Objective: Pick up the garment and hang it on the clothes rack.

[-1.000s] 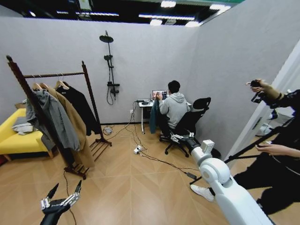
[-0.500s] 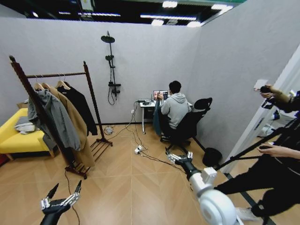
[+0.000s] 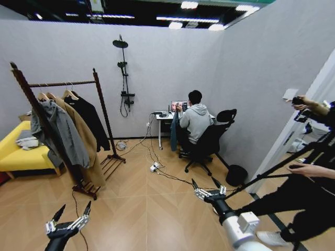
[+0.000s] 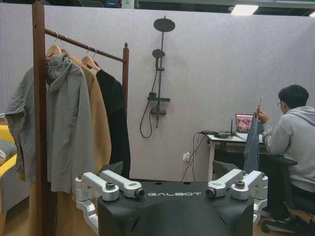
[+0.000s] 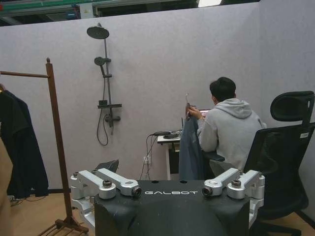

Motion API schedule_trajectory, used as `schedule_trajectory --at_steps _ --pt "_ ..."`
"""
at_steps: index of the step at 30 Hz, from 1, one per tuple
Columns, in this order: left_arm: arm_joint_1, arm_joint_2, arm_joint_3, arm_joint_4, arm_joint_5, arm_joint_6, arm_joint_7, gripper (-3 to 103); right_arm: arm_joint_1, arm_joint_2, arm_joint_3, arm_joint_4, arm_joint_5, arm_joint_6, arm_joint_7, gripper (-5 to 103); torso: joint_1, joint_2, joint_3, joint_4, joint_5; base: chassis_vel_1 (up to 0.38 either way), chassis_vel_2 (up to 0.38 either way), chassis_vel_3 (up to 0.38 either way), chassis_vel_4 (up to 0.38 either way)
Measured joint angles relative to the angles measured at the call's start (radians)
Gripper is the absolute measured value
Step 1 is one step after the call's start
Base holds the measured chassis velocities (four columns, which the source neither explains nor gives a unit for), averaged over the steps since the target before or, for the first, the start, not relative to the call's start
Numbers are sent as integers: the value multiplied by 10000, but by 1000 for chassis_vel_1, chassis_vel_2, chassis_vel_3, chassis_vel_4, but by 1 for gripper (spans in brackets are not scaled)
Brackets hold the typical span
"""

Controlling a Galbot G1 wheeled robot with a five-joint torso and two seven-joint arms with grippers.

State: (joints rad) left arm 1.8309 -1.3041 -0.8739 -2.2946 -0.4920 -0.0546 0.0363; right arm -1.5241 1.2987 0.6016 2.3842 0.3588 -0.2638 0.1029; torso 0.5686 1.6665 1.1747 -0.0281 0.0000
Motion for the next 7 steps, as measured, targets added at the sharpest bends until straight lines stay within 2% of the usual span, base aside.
schedule_trajectory --at_steps 7 --pt "0 0 0 0 0 0 0 100 366 97 948 -552 13 -72 -255 100 2 -1 1 0 0 0 0 0 0"
